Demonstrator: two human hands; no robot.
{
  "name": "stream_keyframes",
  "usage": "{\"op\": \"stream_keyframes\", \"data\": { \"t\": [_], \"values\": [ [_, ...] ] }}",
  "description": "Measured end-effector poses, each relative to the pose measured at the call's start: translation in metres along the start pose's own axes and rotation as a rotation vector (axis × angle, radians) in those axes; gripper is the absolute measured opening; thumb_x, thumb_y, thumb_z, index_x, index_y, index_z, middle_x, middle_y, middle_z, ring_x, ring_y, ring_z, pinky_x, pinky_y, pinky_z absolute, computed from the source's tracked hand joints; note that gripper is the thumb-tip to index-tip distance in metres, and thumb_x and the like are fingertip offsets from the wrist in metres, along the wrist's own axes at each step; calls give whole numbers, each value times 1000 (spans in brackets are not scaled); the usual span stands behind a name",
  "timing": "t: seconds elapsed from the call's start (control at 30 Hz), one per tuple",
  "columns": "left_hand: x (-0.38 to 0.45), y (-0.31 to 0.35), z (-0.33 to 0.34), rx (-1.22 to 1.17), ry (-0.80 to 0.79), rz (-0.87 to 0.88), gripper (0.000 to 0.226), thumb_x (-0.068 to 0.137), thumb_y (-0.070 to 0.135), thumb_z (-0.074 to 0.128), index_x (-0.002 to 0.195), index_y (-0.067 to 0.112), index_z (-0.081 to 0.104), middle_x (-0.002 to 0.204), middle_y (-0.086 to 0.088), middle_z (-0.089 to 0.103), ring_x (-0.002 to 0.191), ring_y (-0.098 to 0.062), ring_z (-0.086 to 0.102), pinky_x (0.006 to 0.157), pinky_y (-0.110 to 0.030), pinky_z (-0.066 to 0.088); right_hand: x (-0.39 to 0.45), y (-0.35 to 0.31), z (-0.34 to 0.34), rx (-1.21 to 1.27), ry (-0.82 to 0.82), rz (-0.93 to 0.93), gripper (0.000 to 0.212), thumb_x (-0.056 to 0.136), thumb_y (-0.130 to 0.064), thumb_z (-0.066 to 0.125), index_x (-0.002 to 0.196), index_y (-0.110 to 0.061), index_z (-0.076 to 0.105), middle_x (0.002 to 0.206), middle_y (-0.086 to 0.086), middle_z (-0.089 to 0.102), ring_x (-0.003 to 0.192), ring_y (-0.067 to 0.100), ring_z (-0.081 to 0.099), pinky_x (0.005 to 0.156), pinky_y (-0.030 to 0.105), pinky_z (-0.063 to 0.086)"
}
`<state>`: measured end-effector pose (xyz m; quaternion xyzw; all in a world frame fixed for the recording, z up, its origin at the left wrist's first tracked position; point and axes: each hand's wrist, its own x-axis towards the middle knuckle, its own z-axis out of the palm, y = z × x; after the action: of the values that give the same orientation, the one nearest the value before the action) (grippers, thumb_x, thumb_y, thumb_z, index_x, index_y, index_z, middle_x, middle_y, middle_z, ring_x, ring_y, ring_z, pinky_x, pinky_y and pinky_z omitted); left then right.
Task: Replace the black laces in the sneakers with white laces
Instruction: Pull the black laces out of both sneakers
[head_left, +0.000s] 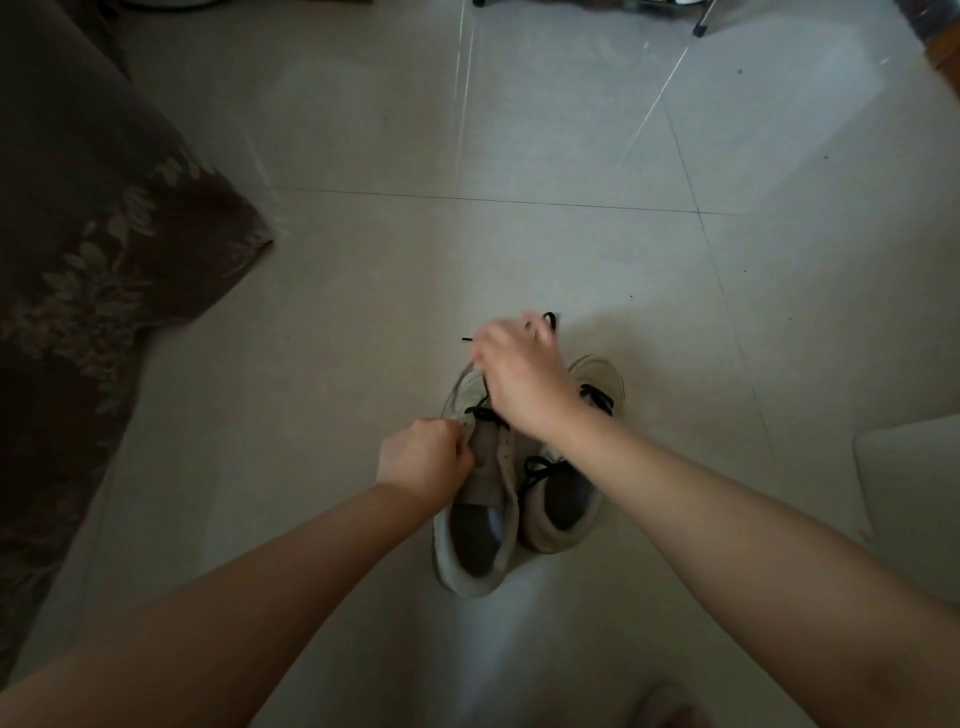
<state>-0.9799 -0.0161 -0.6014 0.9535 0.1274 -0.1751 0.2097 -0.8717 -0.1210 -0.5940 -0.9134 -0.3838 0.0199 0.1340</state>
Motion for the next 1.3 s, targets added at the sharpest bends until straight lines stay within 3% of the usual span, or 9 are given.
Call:
{"op": "stream_keyframes", "data": {
  "t": [0.1,0.2,0.27,0.37,0.47,0.67,0.83,0.97,1.3],
  "values": [
    [-1,-1,0,2,-6,9,23,94,31,45,89,15,60,97,-7,64,92,-28,61,66,-28,41,23,23,-31,177,279,290,13,86,-6,55,90,-9,66,99,7,63,94,28,60,90,41,44],
    [-2,-3,1,-22,4,7,22,93,31,45,90,14,59,96,-6,64,90,-27,61,66,-29,42,23,38,-41,293,127,455,28,89,-13,57,117,-10,56,123,6,54,114,22,52,97,37,41],
    [-4,-3,3,-60,33,2,20,92,30,46,99,16,58,101,-4,63,93,-27,61,68,-31,44,5,34,-31,323,27,415,27,89,-14,58,117,-12,56,116,2,53,108,18,52,95,30,42],
    [-9,-1,9,-76,103,76,24,93,32,46,114,23,53,110,-1,54,97,-26,60,68,-32,44,-27,25,-17,308,-234,326,8,89,-16,58,92,-17,66,89,-6,57,84,13,57,82,28,48],
    [-9,4,10,-67,112,105,27,92,46,47,105,26,59,105,0,50,100,-20,57,63,-26,37,-47,21,-8,188,-431,300,14,87,-18,59,93,-17,71,87,-4,62,82,16,60,73,26,46],
    [1,13,13,-95,-25,110,31,88,54,52,95,27,67,95,6,37,98,-14,53,66,-24,38,-44,15,-9,63,-472,312,23,86,-32,57,81,-17,74,80,1,70,77,18,60,72,26,39],
    [6,9,21,-251,-126,44,26,88,37,59,79,15,71,83,-5,60,75,-18,58,60,-24,40,-48,12,-2,64,-364,361,24,86,-41,60,83,-20,72,81,-5,69,78,15,62,71,25,42],
    [7,10,23,-371,-160,7,25,89,31,61,69,15,65,69,-3,60,62,-15,52,56,-24,37,-51,9,2,224,-308,374,22,86,-31,64,104,-20,69,94,-6,66,82,9,58,81,30,50],
    [6,7,27,-425,-140,19,23,89,27,60,75,11,68,73,-2,58,63,-14,52,57,-25,39,-51,8,5,278,-301,406,14,86,-22,62,97,-17,68,89,-4,68,79,11,61,80,31,52]
  ]
}}
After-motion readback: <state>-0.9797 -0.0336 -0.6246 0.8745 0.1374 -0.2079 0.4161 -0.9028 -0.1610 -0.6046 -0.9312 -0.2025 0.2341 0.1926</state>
